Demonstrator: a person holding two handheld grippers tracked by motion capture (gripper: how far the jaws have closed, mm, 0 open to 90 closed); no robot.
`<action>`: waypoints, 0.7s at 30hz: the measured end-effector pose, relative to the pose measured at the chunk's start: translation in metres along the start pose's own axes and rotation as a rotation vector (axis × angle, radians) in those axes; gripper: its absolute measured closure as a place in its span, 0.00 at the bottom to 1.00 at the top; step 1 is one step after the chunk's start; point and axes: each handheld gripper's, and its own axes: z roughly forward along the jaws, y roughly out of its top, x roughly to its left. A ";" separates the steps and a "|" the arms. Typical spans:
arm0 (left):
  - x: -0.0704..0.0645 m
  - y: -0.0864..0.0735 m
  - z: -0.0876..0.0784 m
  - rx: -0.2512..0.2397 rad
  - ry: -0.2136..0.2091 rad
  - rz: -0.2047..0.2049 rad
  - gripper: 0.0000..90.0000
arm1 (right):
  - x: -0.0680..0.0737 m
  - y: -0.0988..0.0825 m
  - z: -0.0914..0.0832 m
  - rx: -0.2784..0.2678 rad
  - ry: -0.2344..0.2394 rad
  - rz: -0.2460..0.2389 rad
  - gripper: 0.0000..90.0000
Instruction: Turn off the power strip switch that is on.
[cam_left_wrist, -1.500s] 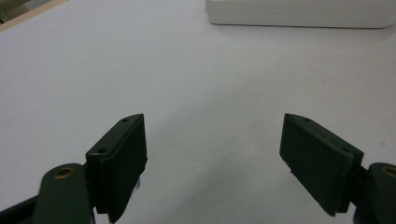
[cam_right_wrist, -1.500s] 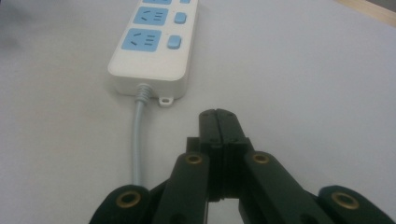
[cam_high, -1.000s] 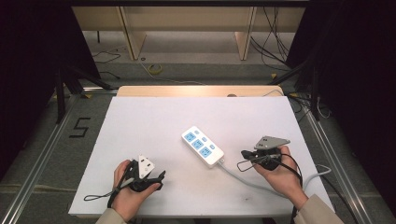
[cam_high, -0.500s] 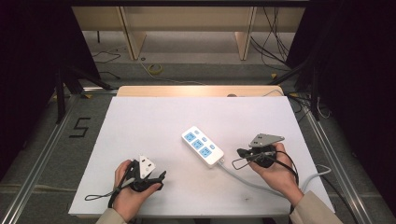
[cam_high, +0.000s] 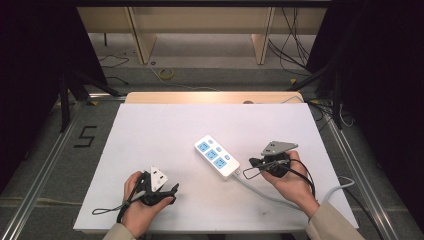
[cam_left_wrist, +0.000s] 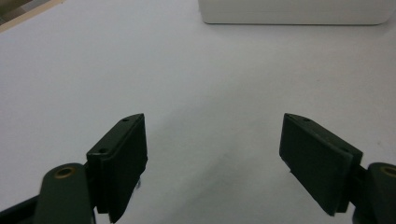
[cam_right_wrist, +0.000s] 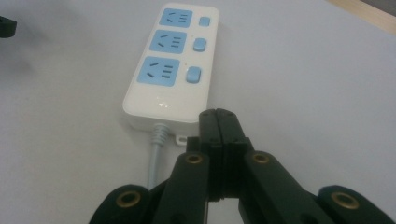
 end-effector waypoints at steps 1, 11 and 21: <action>0.000 0.000 0.000 0.000 -0.001 -0.001 0.26 | 0.000 0.001 0.001 0.001 0.001 0.000 1.00; 0.000 0.000 0.000 0.000 0.000 0.001 0.26 | 0.000 0.008 0.005 0.007 0.005 -0.004 1.00; -0.001 0.000 0.000 0.000 -0.003 -0.003 0.26 | 0.001 0.013 0.008 0.018 0.017 -0.005 1.00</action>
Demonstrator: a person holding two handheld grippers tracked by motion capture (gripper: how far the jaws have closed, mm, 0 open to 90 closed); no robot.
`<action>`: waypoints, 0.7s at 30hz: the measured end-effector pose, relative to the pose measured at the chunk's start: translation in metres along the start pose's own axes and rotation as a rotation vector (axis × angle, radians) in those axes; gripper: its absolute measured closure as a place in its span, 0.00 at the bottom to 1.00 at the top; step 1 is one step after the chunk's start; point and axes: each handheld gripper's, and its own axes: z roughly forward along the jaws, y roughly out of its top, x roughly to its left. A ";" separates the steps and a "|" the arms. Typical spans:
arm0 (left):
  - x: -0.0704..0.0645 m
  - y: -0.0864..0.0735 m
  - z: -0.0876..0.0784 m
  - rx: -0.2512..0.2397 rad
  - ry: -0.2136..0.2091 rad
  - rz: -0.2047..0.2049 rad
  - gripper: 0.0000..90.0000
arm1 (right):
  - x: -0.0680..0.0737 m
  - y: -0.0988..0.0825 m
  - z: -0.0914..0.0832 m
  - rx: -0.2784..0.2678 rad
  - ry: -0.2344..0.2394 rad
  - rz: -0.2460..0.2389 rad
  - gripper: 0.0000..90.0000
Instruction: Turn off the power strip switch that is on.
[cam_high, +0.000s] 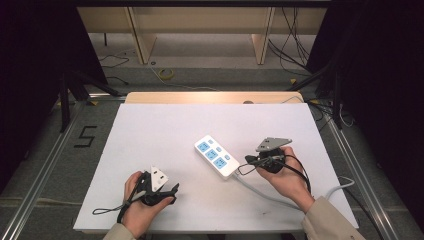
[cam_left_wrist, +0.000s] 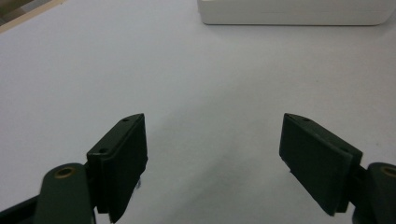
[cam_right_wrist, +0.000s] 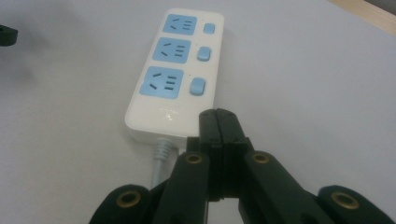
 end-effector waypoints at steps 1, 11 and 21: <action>0.000 0.000 0.000 0.000 0.000 0.000 0.26 | 0.000 0.001 0.001 0.003 0.001 -0.004 1.00; 0.000 0.000 0.000 -0.004 0.003 0.000 0.26 | 0.002 0.007 0.006 0.013 0.009 -0.013 1.00; 0.000 0.000 0.000 -0.001 0.000 -0.002 0.26 | 0.002 0.014 0.012 0.025 0.017 -0.028 1.00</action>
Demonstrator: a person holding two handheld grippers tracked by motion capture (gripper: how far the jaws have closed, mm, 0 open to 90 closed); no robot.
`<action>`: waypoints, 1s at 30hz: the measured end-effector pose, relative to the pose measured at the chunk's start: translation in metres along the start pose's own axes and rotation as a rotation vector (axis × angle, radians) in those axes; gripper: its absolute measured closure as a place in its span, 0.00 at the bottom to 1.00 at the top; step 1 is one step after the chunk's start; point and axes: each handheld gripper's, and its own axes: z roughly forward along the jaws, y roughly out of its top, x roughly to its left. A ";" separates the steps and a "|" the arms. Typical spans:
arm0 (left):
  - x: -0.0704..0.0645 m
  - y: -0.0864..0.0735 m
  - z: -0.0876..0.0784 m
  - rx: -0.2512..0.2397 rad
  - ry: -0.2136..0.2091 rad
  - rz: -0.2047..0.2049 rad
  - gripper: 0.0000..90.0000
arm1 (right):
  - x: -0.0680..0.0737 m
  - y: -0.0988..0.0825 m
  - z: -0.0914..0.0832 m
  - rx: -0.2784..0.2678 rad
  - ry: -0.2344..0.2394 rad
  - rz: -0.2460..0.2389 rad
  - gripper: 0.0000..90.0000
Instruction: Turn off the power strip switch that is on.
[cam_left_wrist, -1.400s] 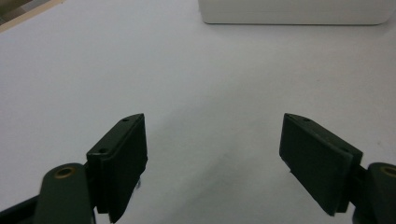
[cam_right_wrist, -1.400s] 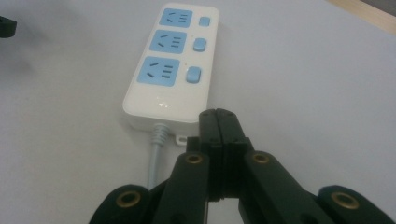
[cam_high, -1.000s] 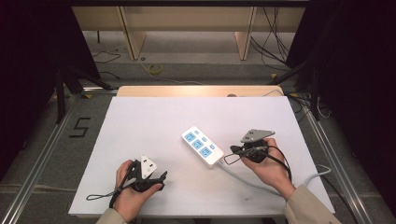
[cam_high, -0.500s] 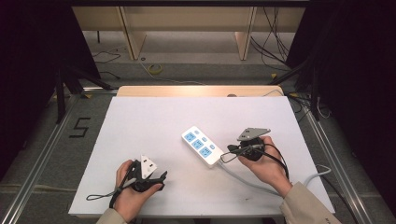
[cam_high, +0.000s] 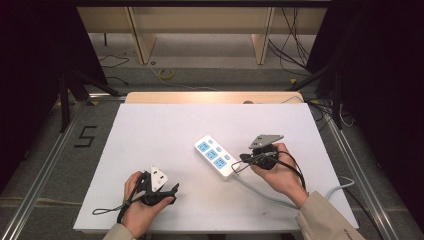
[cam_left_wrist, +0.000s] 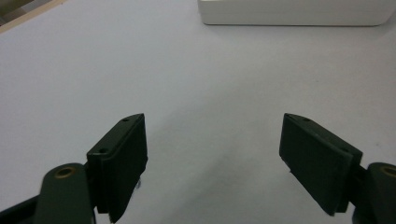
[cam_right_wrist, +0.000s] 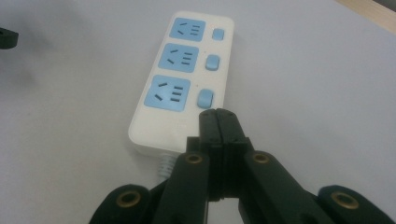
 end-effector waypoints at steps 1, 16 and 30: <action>0.000 0.000 0.000 0.000 0.000 0.001 0.26 | 0.000 0.001 0.000 0.001 -0.001 0.001 1.00; -0.002 0.000 0.001 -0.003 -0.004 0.002 0.26 | -0.002 0.010 0.008 0.016 -0.002 -0.008 1.00; -0.002 0.001 0.001 -0.001 -0.010 0.009 0.26 | -0.005 0.016 0.017 0.040 -0.001 -0.004 1.00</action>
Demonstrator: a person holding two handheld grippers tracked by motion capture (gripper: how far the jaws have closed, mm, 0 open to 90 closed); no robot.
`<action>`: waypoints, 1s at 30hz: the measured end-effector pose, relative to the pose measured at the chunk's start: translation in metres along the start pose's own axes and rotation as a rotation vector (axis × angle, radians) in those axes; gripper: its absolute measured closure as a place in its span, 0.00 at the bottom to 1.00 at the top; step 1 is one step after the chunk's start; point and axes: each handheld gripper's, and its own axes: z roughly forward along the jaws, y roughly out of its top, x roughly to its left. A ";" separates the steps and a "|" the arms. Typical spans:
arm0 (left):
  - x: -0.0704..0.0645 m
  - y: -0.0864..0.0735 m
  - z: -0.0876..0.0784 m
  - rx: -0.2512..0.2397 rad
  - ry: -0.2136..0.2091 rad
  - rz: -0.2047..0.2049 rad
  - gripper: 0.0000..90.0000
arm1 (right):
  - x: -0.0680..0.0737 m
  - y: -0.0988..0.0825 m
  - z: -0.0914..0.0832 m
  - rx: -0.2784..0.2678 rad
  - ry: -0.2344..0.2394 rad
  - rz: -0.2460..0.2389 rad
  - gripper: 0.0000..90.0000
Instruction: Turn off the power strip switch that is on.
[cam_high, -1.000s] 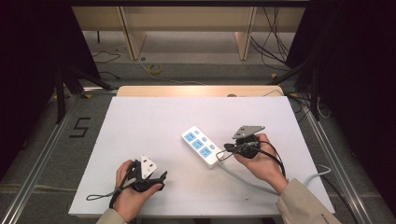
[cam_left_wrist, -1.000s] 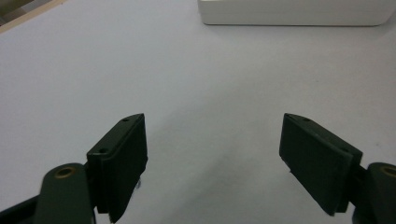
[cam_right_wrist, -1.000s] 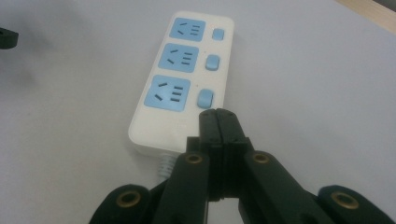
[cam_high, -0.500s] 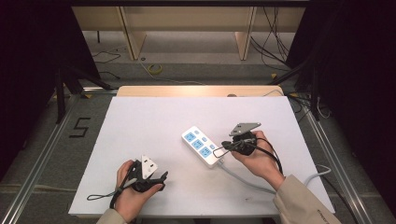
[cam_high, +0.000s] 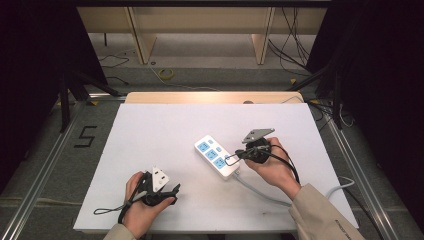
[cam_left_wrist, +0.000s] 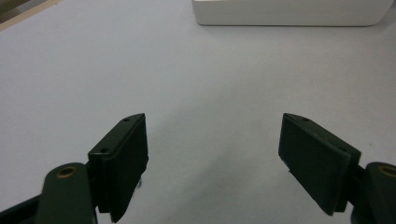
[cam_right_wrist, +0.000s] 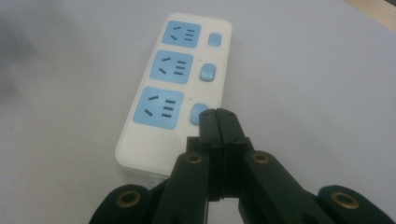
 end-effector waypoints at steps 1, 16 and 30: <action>0.000 0.000 0.000 0.000 -0.001 -0.003 0.26 | 0.000 0.000 0.000 0.000 0.000 0.000 1.00; -0.001 0.000 0.000 -0.001 -0.001 -0.002 0.26 | 0.000 0.009 0.010 0.021 -0.003 -0.013 1.00; -0.001 0.000 0.000 0.000 0.001 -0.003 0.26 | -0.002 0.017 0.017 0.038 -0.009 -0.010 1.00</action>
